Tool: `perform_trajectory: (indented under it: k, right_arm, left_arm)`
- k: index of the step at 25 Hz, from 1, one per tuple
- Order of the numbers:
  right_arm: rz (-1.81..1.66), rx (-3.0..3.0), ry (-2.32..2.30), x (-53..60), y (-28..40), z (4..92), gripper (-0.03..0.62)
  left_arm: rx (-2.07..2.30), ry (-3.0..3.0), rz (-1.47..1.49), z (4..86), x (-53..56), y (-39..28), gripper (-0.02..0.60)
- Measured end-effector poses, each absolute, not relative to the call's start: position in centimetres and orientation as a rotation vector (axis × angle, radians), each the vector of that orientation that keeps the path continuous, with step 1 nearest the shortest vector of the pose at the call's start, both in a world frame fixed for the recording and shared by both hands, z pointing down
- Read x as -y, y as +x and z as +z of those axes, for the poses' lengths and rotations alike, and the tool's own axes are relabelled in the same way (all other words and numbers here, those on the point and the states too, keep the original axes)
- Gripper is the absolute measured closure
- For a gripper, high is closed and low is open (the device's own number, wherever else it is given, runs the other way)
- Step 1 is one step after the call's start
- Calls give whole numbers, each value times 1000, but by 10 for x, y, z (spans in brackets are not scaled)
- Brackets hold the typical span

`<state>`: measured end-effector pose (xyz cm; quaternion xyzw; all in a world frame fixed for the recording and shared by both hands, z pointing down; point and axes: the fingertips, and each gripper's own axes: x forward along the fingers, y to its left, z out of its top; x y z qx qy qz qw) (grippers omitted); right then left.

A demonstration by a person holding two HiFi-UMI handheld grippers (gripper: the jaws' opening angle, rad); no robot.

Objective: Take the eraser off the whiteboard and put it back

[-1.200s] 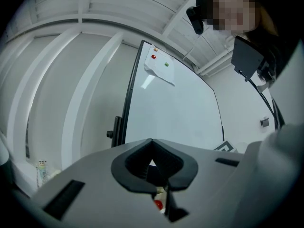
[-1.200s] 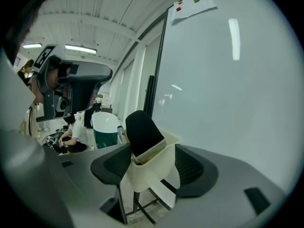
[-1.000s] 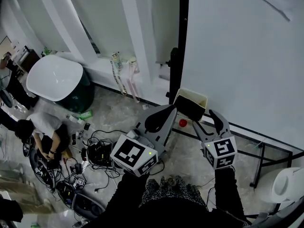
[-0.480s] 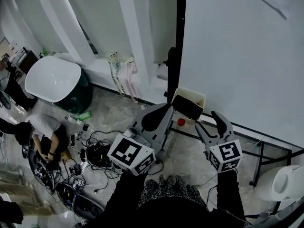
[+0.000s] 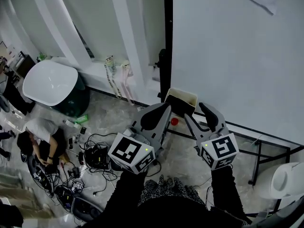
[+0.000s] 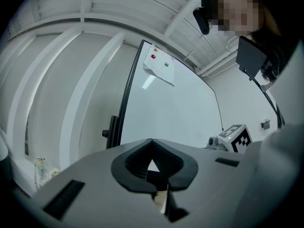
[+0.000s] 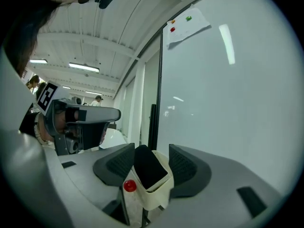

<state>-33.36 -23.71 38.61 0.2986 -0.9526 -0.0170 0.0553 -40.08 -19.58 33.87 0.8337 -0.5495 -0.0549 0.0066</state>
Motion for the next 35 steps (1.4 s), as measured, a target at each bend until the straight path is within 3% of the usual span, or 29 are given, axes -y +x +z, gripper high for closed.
perform_trajectory:
  k: [5, 11, 35]
  right_arm:
    - [-83, 2850, 952, 237, -324, 387, 532]
    - [-141, 2859, 949, 236, -320, 381, 580]
    - [-128, 2906, 1040, 236, -271, 350, 585]
  left_arm:
    - [1730, 2606, -161, 338, 196, -391, 575]
    - [1740, 2604, -153, 337, 196, -382, 575]
    - [1742, 2638, -174, 316, 189, -343, 575]
